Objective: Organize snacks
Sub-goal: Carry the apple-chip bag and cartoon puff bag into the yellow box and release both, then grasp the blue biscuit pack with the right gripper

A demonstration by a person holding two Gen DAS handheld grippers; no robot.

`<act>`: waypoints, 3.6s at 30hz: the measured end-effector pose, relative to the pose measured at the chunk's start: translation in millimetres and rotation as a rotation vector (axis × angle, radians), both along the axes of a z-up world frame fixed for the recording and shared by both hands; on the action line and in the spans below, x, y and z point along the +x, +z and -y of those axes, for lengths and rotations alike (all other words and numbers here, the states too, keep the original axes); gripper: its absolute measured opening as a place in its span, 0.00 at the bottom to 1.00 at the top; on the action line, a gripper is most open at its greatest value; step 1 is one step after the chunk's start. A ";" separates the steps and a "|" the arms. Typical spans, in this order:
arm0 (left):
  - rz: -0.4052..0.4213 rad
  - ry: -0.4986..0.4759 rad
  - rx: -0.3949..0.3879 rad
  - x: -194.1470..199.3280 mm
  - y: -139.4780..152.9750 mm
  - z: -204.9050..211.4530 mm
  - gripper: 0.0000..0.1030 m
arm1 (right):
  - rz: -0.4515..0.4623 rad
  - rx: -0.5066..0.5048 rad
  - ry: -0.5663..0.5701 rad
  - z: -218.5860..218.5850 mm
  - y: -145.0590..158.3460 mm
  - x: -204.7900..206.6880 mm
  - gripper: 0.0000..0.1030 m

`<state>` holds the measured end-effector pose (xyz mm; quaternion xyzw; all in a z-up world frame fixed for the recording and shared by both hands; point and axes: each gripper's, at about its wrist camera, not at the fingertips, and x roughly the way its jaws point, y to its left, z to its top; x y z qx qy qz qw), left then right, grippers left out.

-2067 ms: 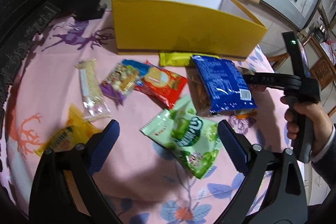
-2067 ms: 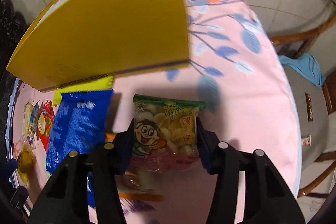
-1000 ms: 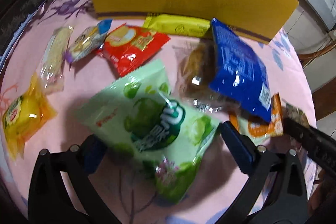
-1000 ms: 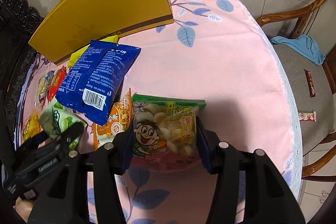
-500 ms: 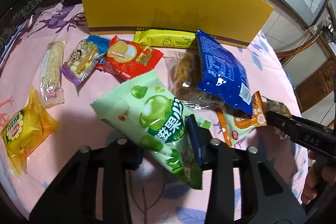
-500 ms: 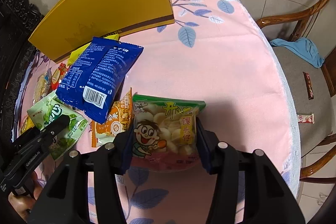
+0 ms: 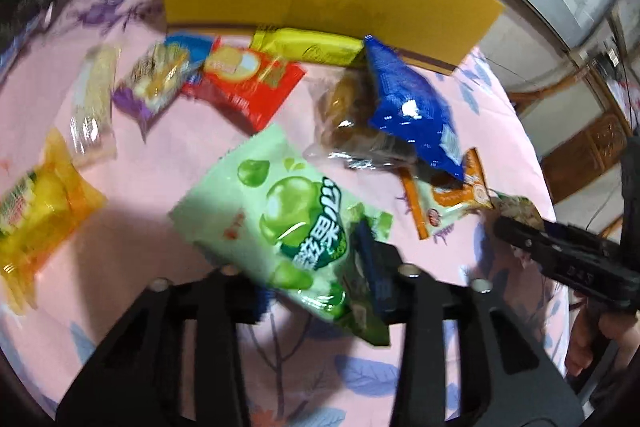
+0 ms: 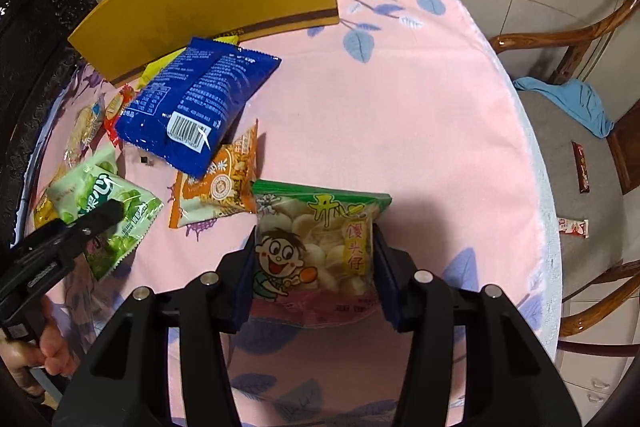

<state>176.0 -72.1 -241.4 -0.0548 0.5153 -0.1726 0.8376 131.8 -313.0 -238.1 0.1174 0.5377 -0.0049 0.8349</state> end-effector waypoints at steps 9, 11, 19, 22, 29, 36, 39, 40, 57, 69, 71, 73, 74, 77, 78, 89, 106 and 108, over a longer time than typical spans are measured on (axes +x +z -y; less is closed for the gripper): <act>0.048 -0.058 0.071 -5.4 -1.1 17.1 0.43 | -0.005 -0.038 0.016 -5.0 -0.3 2.3 0.51; 0.044 -0.057 0.070 -4.7 -0.4 14.7 0.40 | -0.007 -0.048 0.022 -6.0 -1.0 2.1 0.50; 0.070 -0.074 0.087 -8.2 12.7 21.5 0.26 | 0.027 -0.053 0.031 -12.8 11.3 -0.3 0.50; 0.079 -0.074 0.080 -9.5 19.8 23.1 0.22 | 0.054 -0.056 0.041 -18.8 24.1 -0.4 0.50; 0.124 -0.062 0.043 -17.8 46.5 11.2 0.18 | 0.100 -0.050 0.064 -31.6 46.9 0.4 0.50; 0.147 -0.026 0.026 -27.1 64.0 -15.5 0.17 | 0.112 -0.035 0.074 -42.0 54.0 1.6 0.50; 0.164 -0.010 0.027 -27.0 73.8 -25.6 0.17 | 0.121 -0.029 0.079 -45.0 58.7 3.3 0.50; 0.173 -0.006 0.024 -26.4 77.7 -28.5 0.17 | 0.125 -0.029 0.080 -46.2 60.2 4.1 0.50; 0.456 0.019 -0.034 99.1 188.8 -12.9 0.17 | 0.401 -0.003 0.133 -46.5 164.4 114.4 0.50; 0.384 0.048 0.066 224.8 171.4 23.3 0.85 | 0.326 0.025 0.089 -34.2 150.4 238.7 0.52; 0.391 0.067 0.066 222.1 172.6 19.3 0.85 | 0.283 0.001 0.073 -32.4 141.6 246.6 0.58; 0.393 0.080 0.040 212.6 174.0 10.5 0.89 | 0.267 0.002 0.059 -30.0 139.4 243.3 0.63; 0.400 0.094 0.022 202.4 174.3 3.3 0.91 | 0.276 0.026 0.055 -27.6 139.3 234.8 0.65; 0.393 0.123 -0.007 176.2 171.4 -13.0 0.91 | 0.291 0.056 0.061 -25.8 139.8 208.0 0.65; 0.393 0.133 -0.012 167.6 169.5 -18.8 0.91 | 0.295 0.063 0.062 -26.0 139.8 198.6 0.65; 0.389 0.101 0.097 63.9 136.0 -48.5 0.93 | 0.159 0.131 0.020 -18.4 83.4 91.3 0.65; 0.246 0.114 0.101 1.8 97.8 -70.7 0.93 | -0.011 0.225 -0.116 -47.4 23.8 107.7 0.65; 0.235 0.115 0.093 2.0 96.1 -70.5 0.93 | -0.044 0.239 -0.143 -47.3 15.9 113.6 0.66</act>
